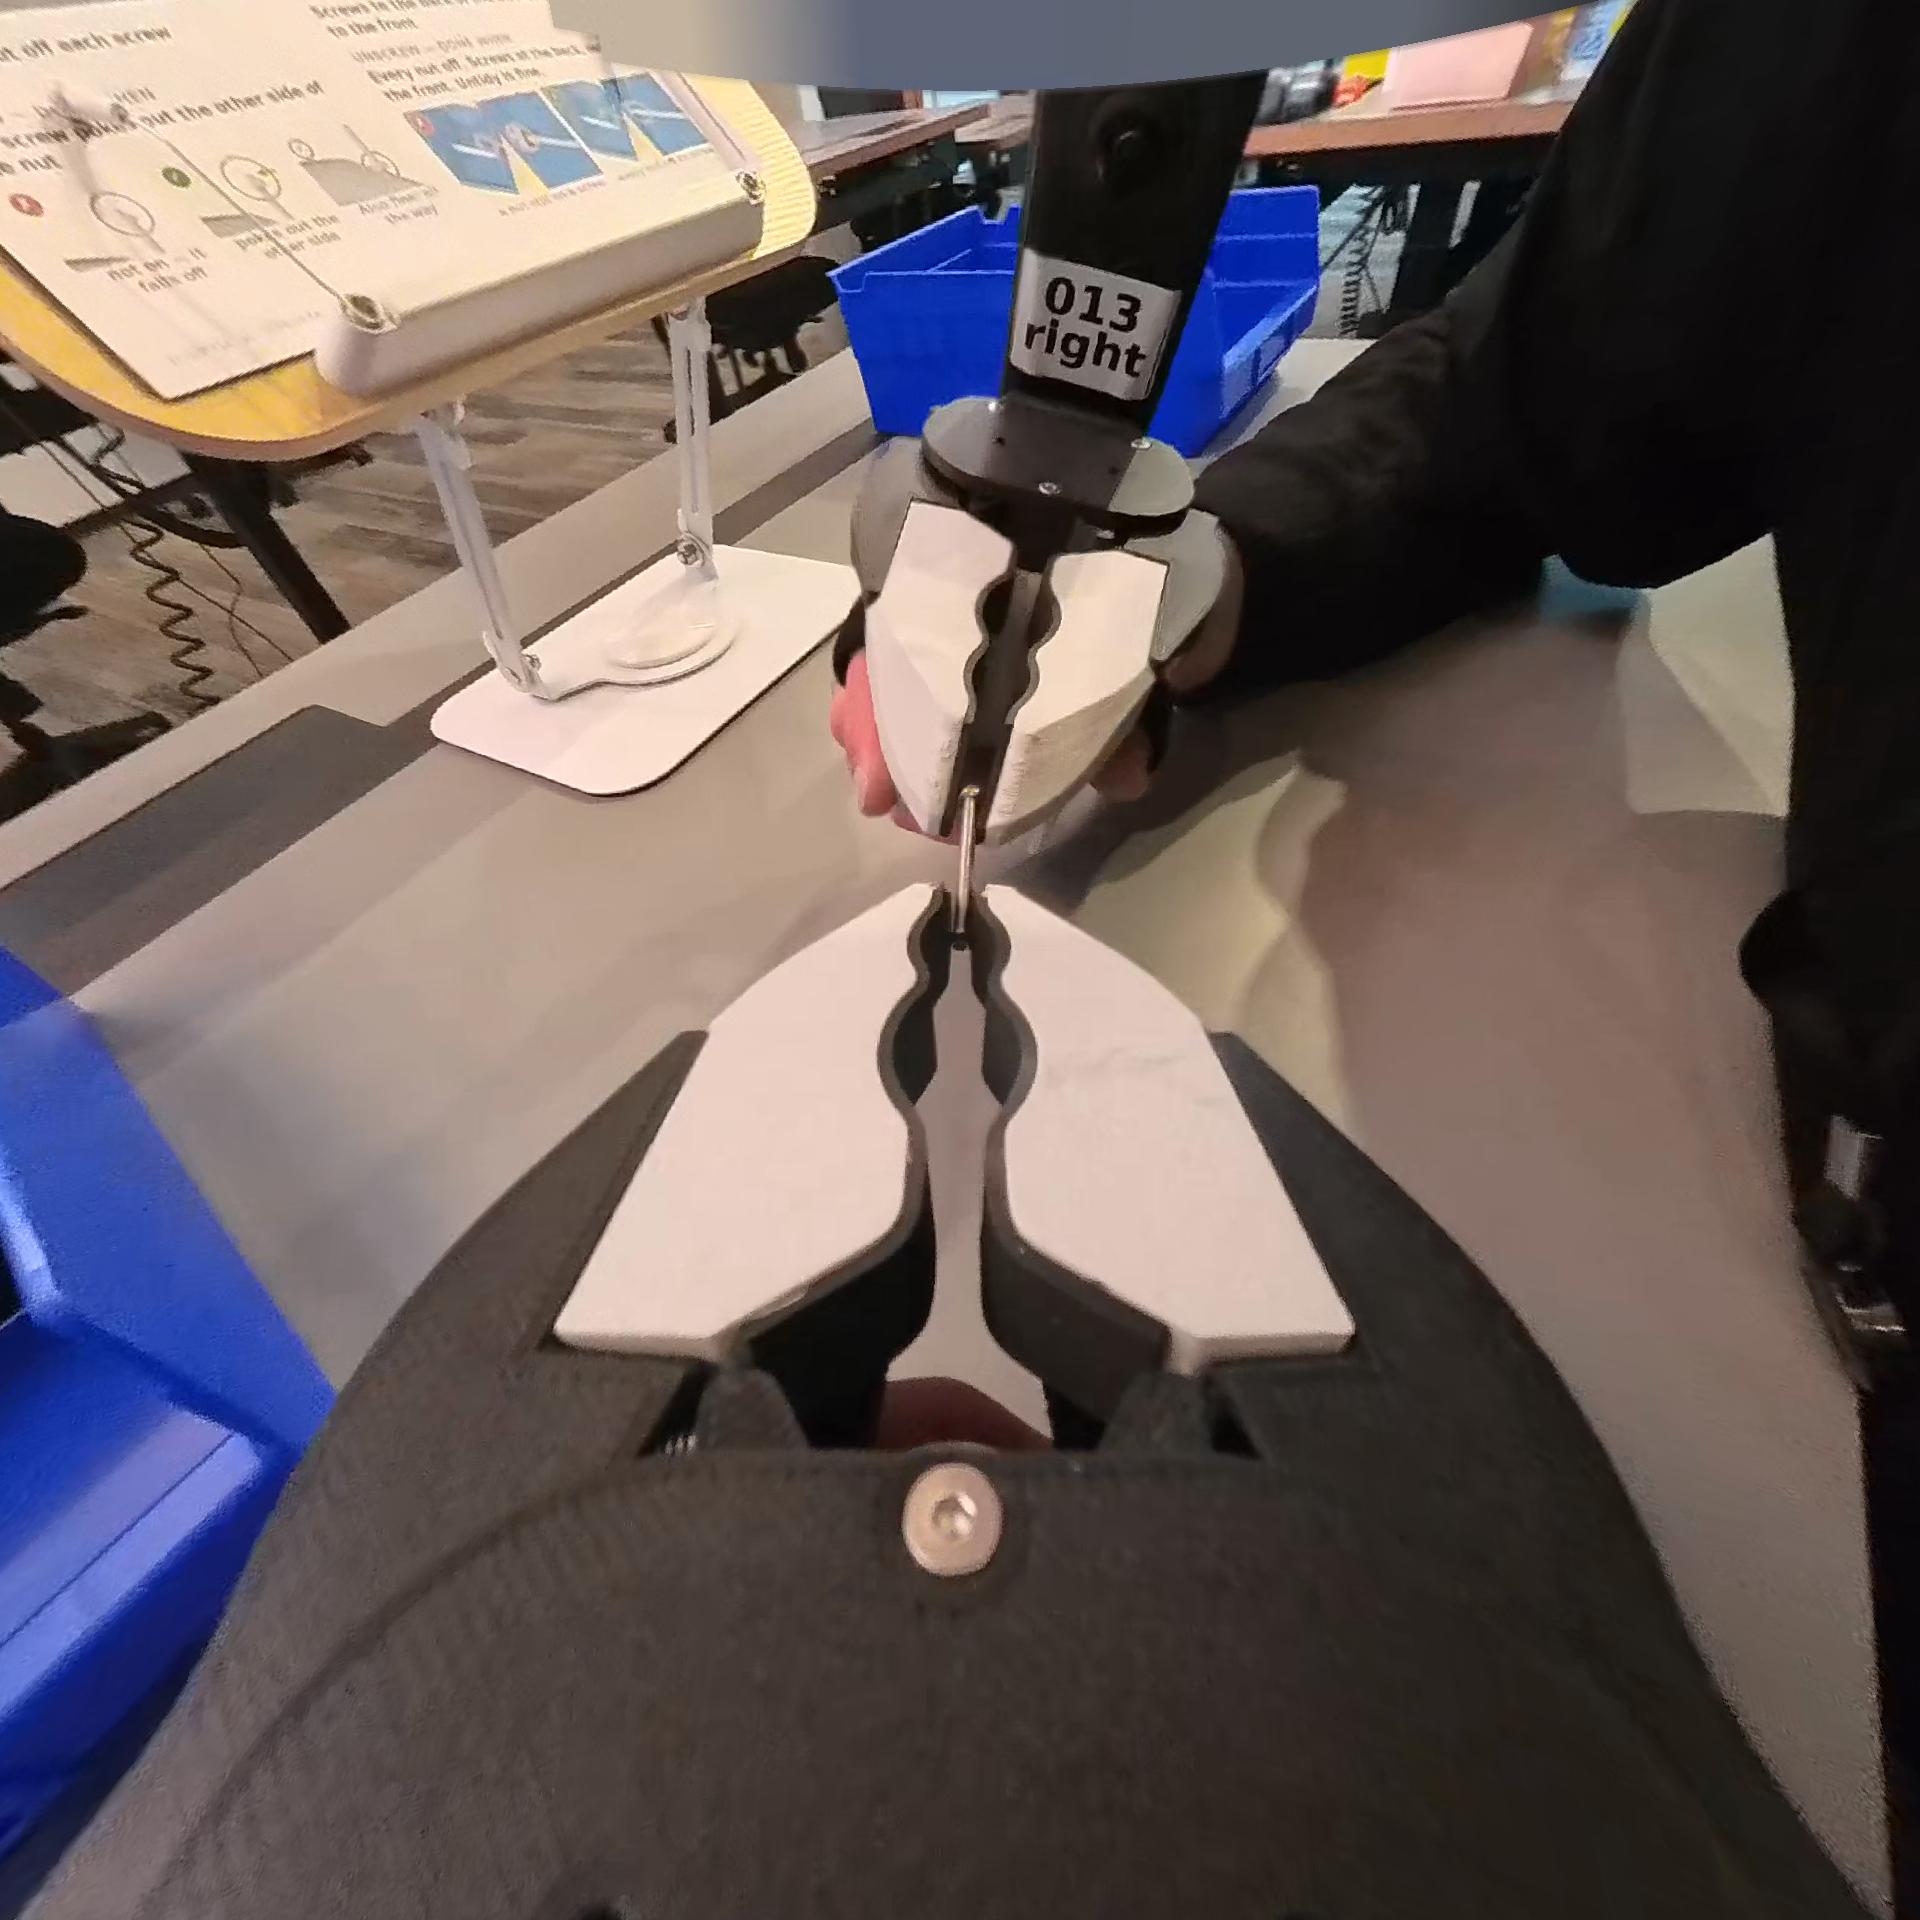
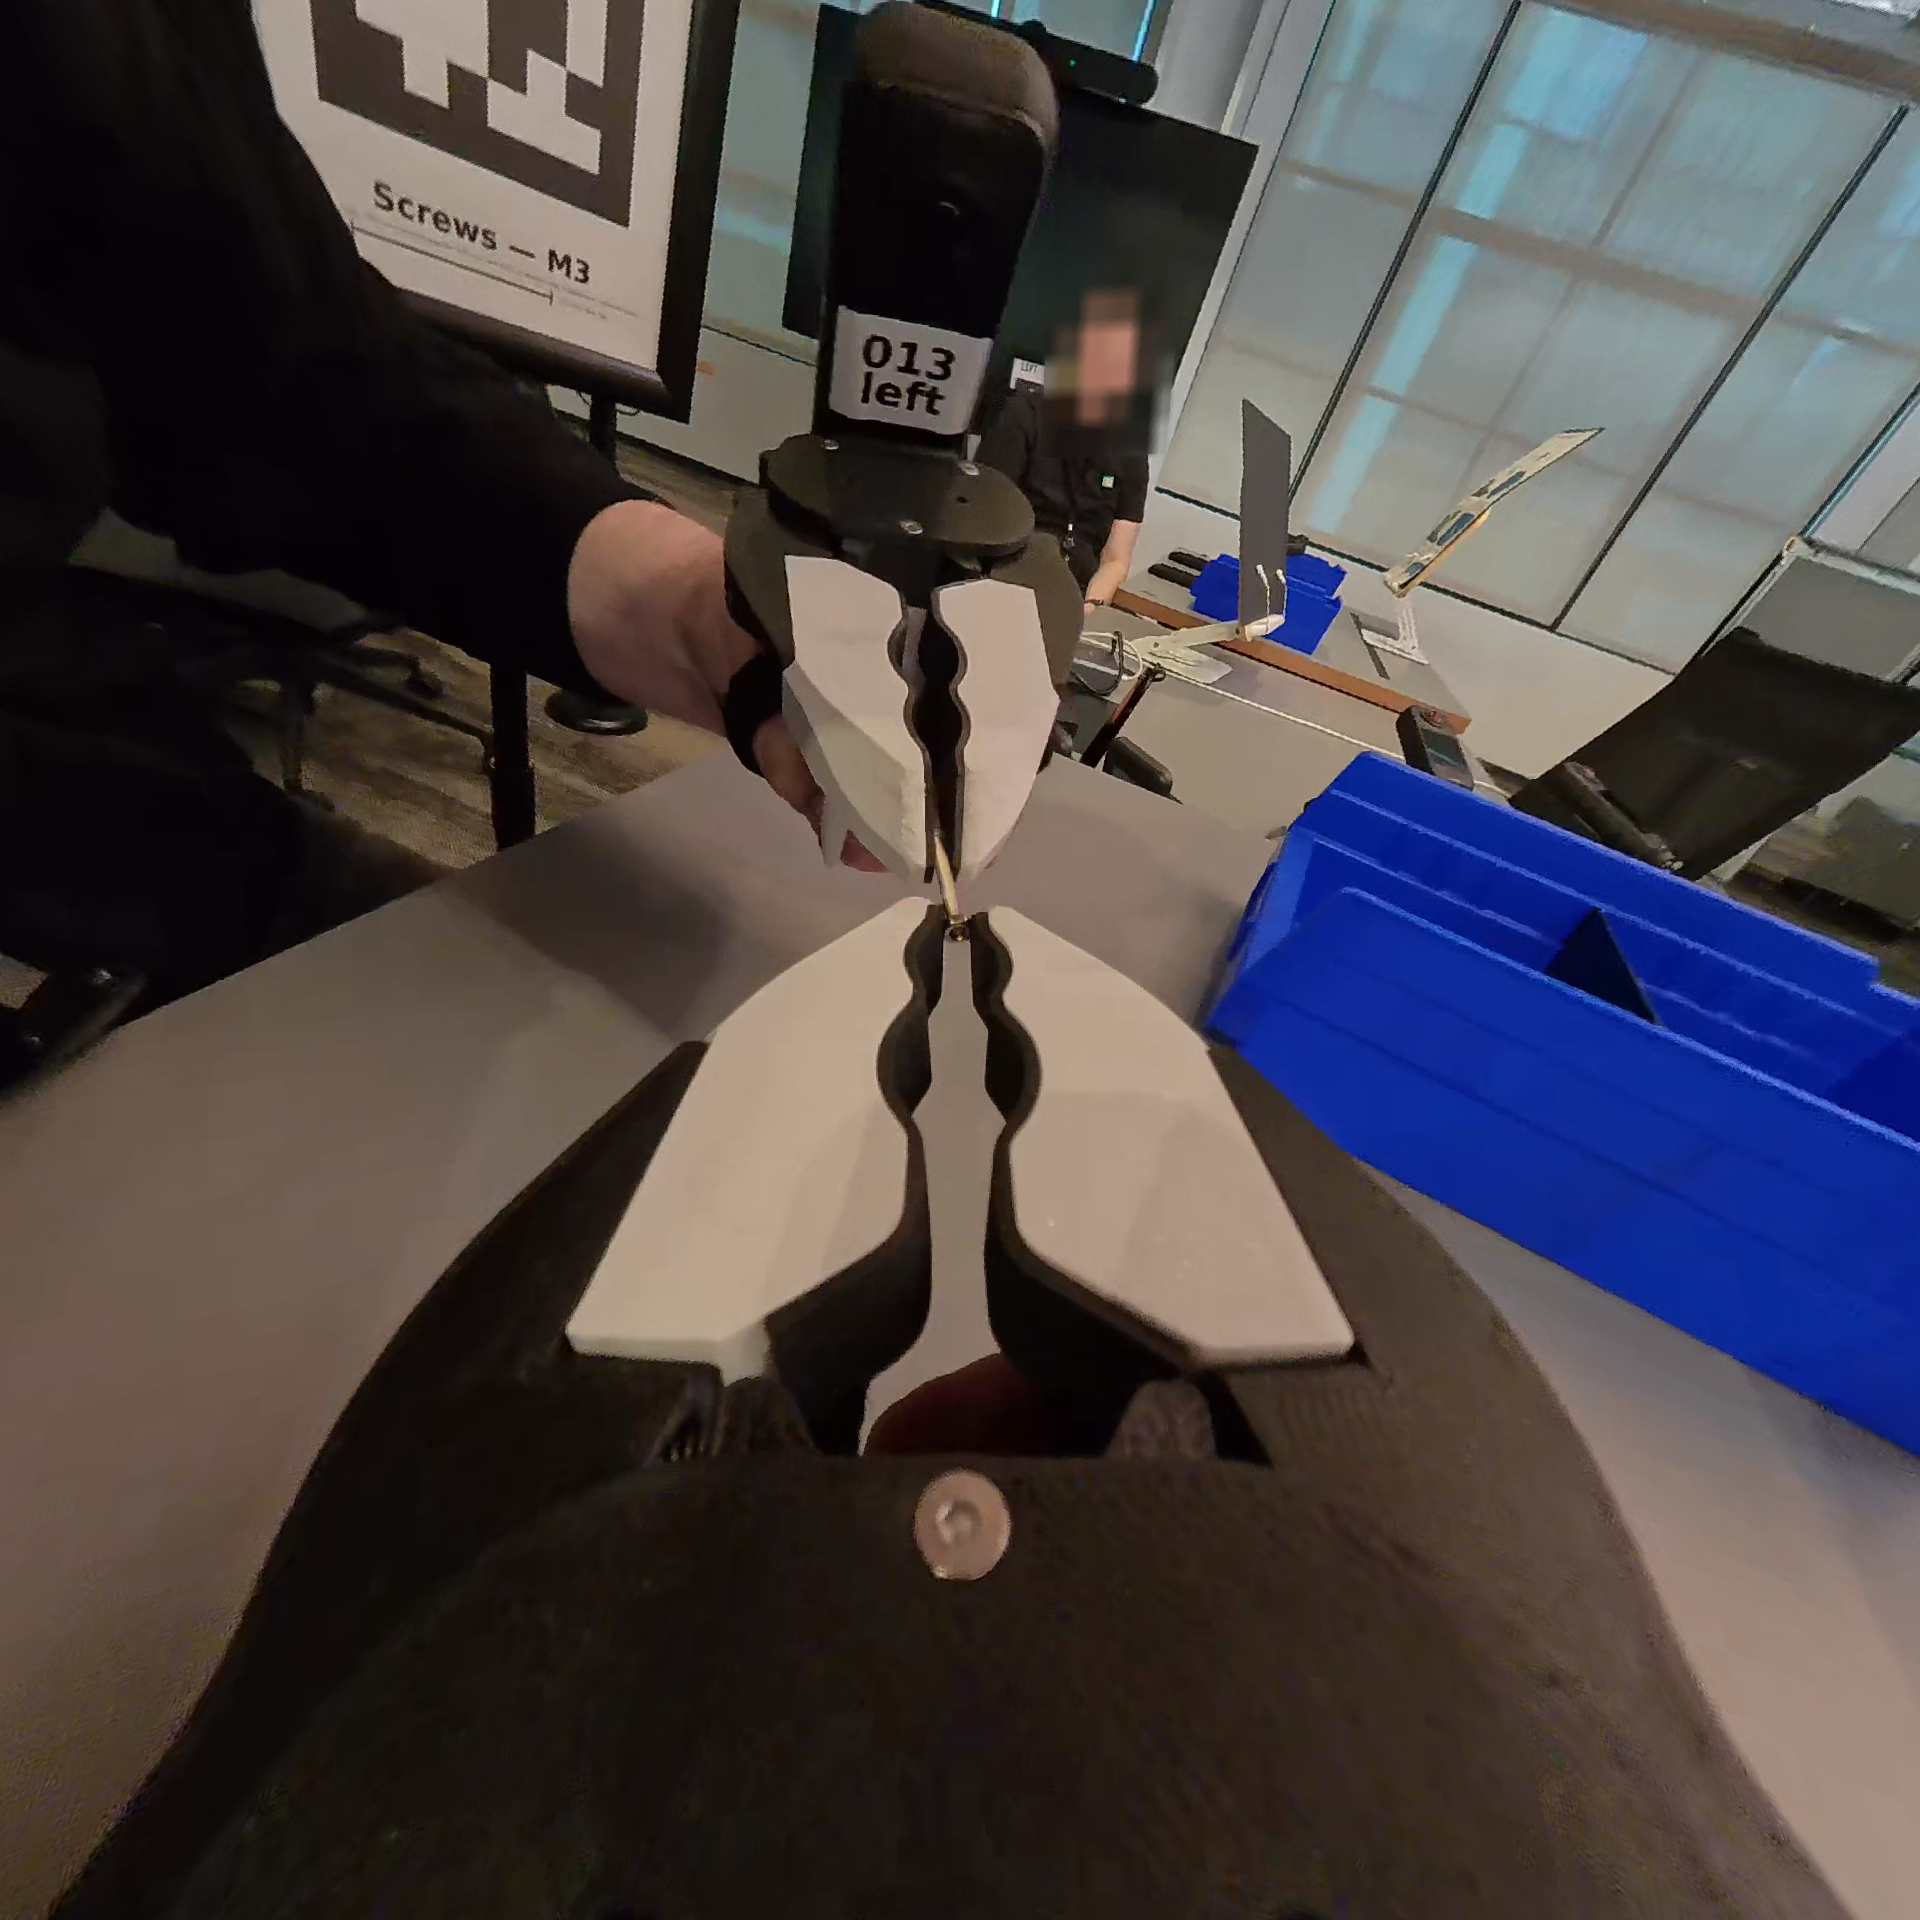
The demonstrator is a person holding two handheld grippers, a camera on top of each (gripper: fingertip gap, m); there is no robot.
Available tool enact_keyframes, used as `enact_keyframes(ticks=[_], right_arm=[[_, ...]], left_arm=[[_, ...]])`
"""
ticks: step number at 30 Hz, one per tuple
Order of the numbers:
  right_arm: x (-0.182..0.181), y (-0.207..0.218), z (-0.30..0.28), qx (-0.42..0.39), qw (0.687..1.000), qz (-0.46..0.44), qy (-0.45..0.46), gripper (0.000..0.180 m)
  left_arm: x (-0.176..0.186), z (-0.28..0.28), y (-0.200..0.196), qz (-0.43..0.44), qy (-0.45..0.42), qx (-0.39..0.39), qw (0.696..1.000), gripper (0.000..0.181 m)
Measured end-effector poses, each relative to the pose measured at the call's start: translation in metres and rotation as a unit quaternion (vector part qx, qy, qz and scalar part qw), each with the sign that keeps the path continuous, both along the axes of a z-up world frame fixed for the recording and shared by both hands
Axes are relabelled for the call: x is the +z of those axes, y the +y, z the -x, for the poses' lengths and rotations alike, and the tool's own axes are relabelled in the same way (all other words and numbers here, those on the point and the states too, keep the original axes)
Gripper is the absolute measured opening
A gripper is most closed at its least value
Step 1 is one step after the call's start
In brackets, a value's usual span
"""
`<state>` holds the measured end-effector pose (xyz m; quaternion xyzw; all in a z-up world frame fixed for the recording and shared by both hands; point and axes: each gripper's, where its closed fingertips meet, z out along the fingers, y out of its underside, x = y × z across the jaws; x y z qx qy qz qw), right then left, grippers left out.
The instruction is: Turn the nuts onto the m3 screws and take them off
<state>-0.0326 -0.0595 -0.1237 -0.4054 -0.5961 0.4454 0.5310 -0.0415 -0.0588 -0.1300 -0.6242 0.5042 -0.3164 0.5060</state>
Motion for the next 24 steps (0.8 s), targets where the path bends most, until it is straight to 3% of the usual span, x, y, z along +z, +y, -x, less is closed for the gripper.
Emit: enact_keyframes(ticks=[14, 24], right_arm=[[-0.0028, 0.0042, 0.0028, 0.012, 0.993, 0.115, -0.011, 0.005], [-0.0029, 0.0074, 0.0046, 0.039, 0.969, 0.243, -0.009, 0.007]], left_arm=[[-0.0026, 0.0039, 0.0065, -0.123, 0.095, 0.029, 0.988, 0.003], [-0.0008, 0.0056, 0.0102, -0.193, 0.138, 0.045, 0.97, 0.003]])
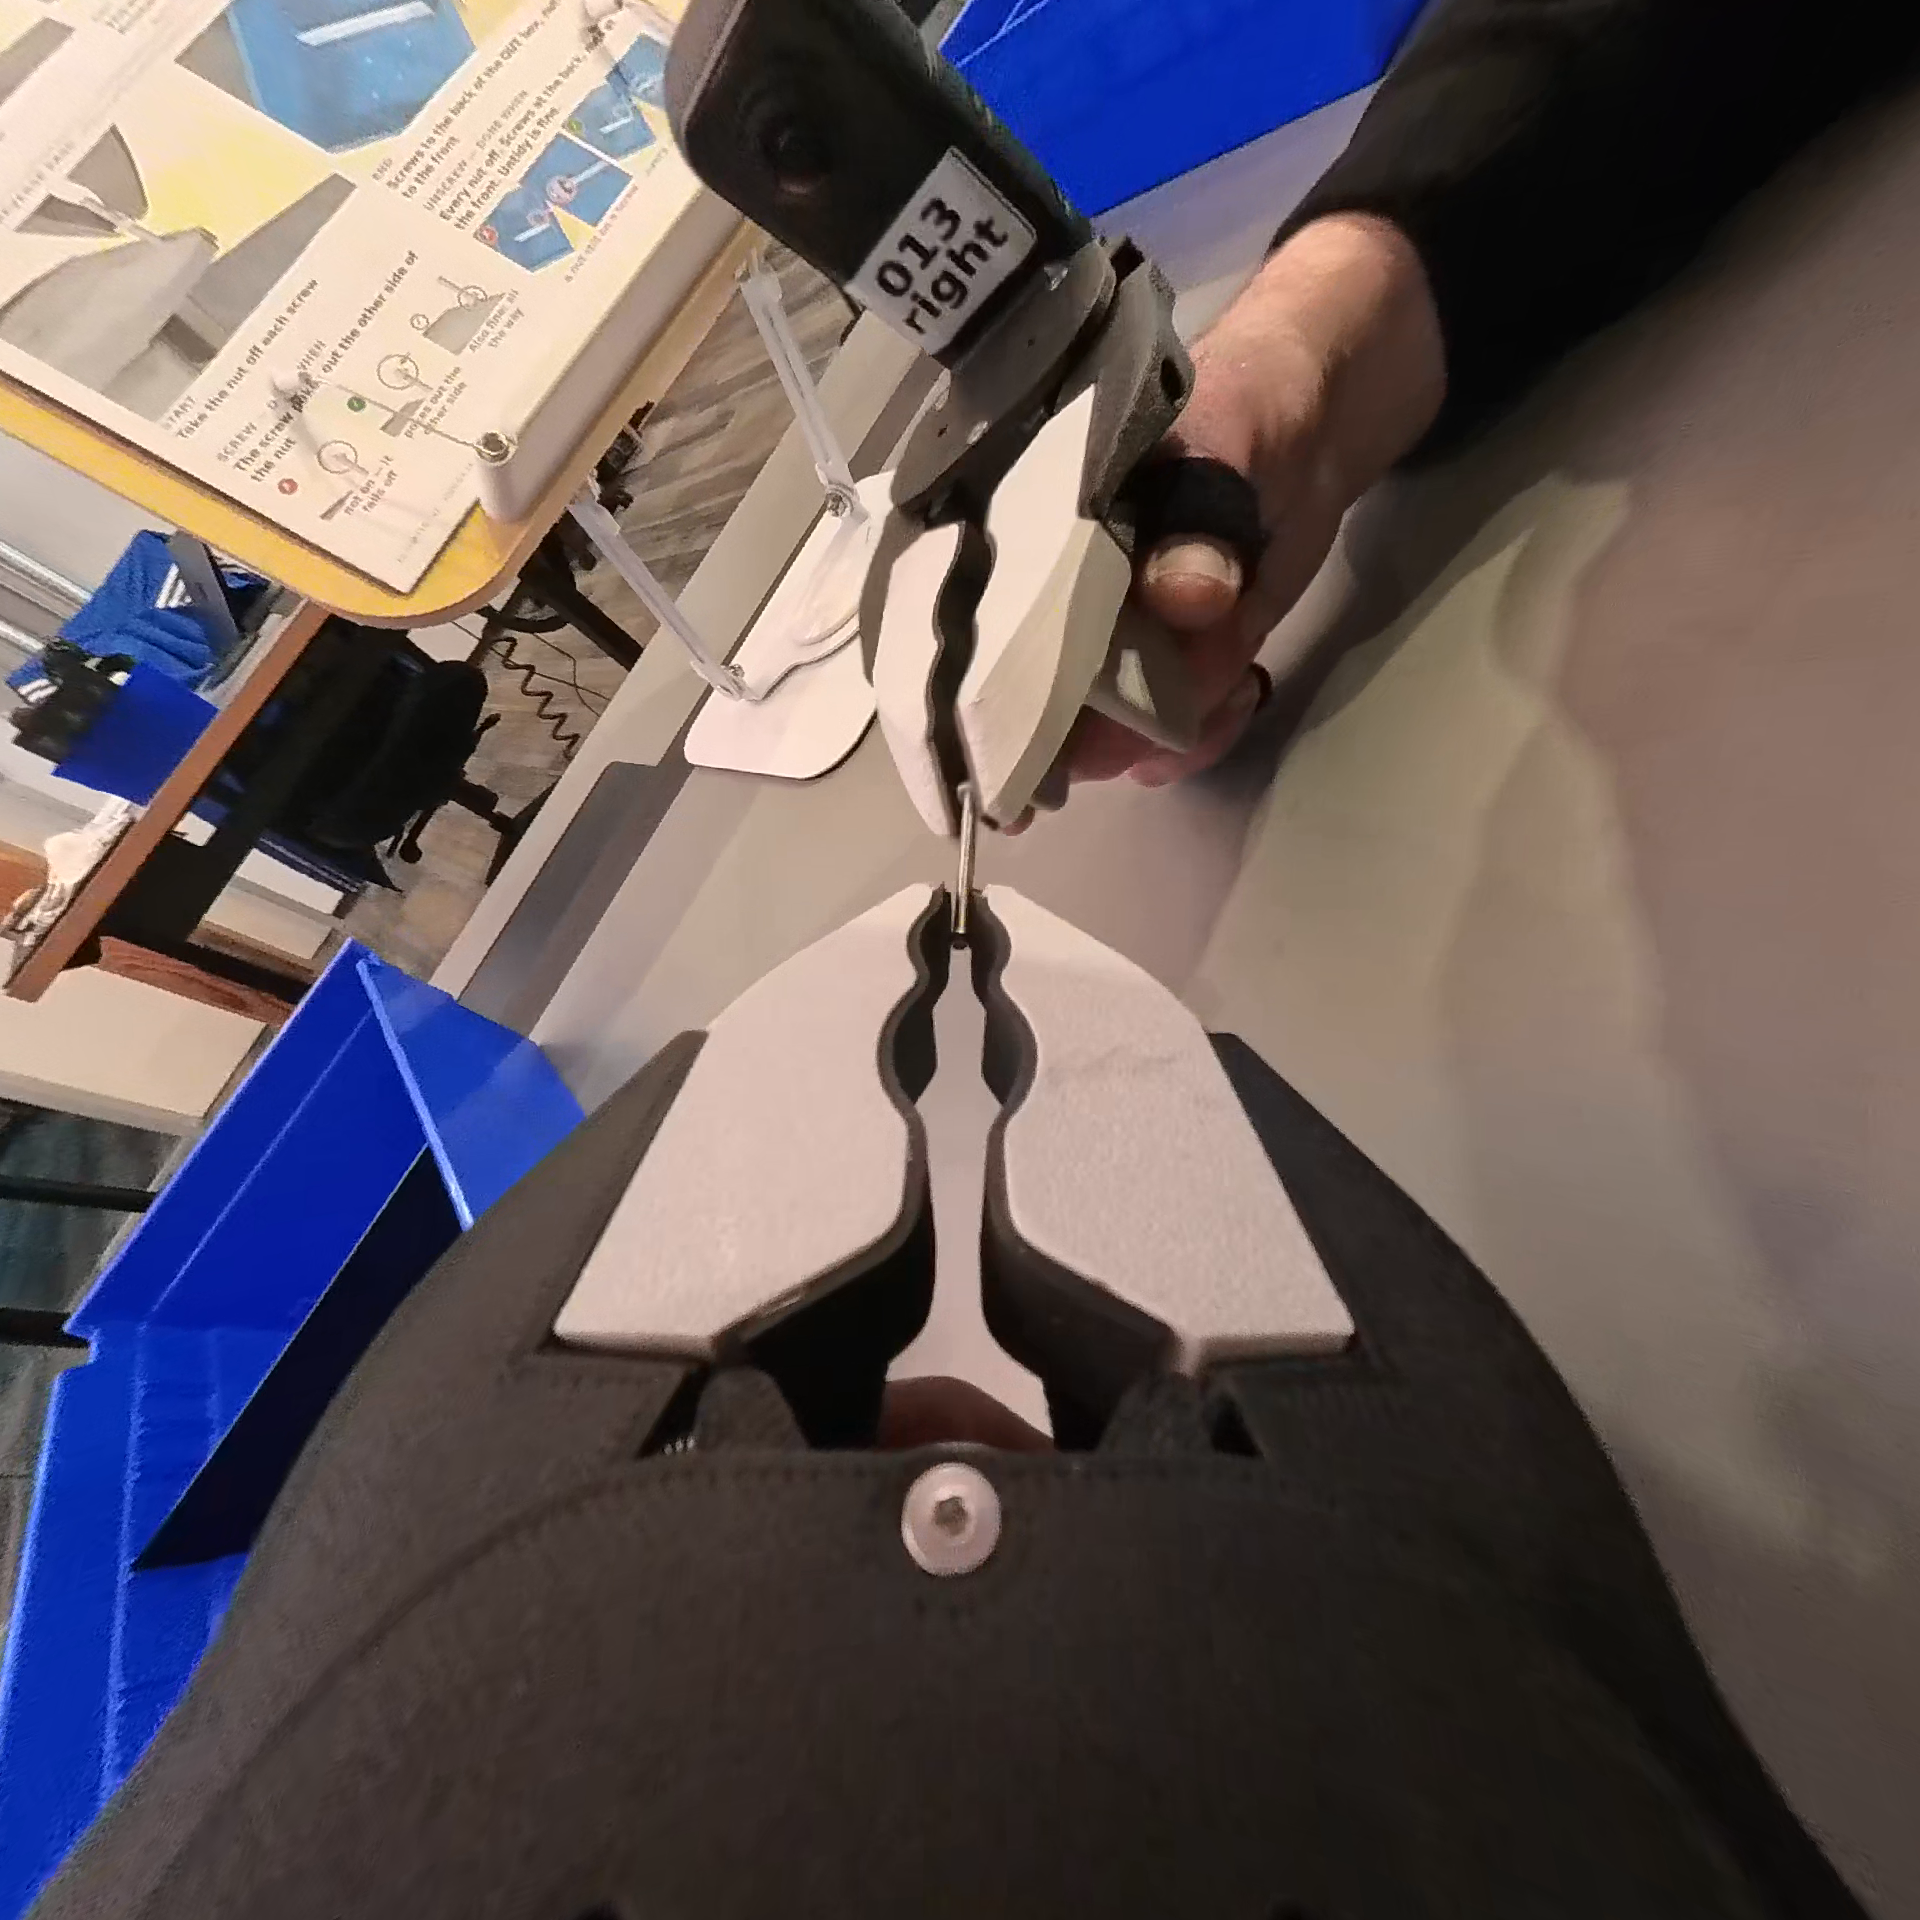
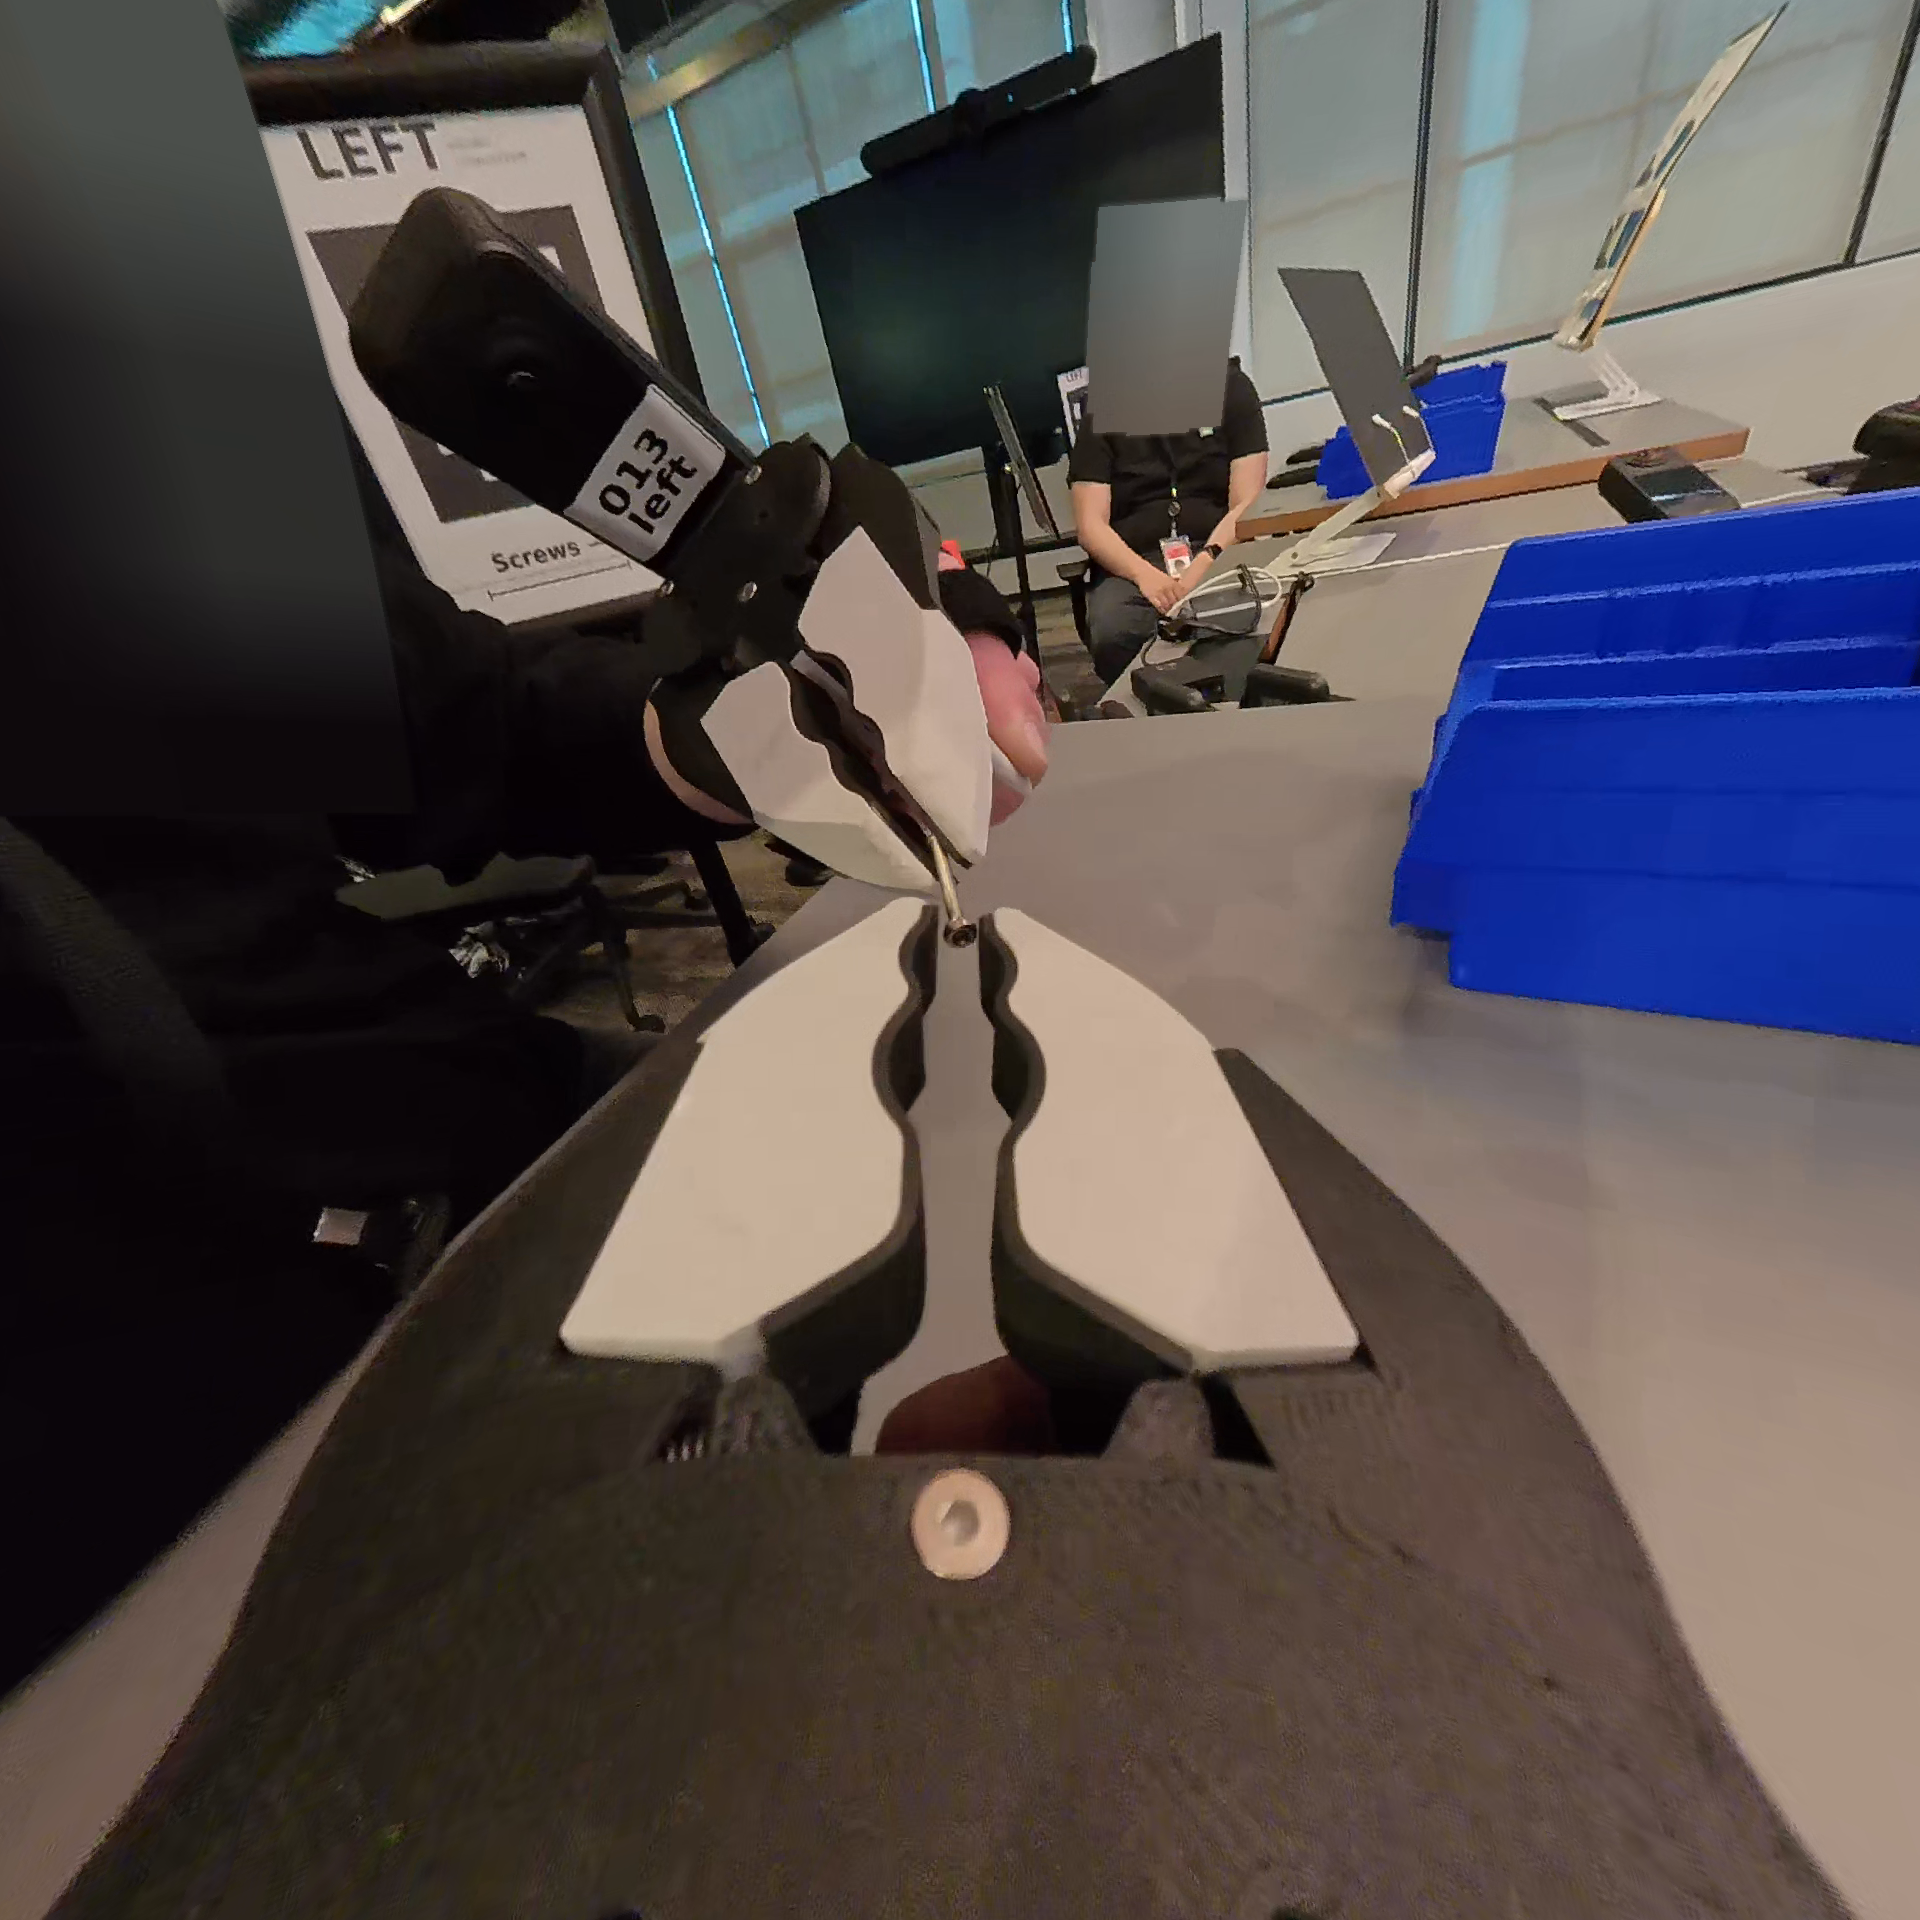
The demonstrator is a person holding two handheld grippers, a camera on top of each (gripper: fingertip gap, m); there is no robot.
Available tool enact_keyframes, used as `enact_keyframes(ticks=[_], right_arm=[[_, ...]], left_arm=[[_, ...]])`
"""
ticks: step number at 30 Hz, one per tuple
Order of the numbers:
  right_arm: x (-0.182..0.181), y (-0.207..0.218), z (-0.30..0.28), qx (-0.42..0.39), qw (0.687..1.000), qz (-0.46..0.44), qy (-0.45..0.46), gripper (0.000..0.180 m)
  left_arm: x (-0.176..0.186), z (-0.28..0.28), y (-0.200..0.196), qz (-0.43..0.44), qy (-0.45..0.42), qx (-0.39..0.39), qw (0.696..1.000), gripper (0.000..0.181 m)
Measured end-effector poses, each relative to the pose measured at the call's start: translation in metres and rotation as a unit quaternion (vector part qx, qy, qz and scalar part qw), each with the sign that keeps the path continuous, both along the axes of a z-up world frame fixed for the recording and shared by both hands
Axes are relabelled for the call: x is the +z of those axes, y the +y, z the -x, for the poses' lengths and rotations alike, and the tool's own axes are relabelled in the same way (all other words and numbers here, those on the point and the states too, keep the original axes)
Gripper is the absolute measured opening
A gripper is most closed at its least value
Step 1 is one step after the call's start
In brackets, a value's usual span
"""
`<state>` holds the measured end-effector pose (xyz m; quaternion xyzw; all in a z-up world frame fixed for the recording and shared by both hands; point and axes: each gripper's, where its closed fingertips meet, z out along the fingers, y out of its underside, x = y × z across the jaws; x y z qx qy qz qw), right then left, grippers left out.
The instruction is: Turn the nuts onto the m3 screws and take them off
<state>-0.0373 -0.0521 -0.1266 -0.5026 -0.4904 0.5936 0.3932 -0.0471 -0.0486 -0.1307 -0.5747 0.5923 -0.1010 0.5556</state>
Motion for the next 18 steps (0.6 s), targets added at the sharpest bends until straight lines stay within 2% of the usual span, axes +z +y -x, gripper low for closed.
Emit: enact_keyframes(ticks=[2, 11, 18], right_arm=[[0.0, 0.0, 0.0, 0.0, 1.0, -0.002, 0.001, 0.017], [0.005, 0.009, -0.006, -0.021, 0.999, -0.026, 0.018, 0.022], [0.011, 0.028, -0.028, -0.123, 0.988, -0.089, 0.021, 0.02]], left_arm=[[-0.001, 0.0, 0.001, -0.002, 0.001, 0.001, 1.0, 0.003], [0.002, -0.002, 0.003, 0.02, -0.029, -0.006, 0.999, 0.003], [0.004, -0.013, 0.005, 0.042, -0.072, -0.029, 0.996, 0.003]])
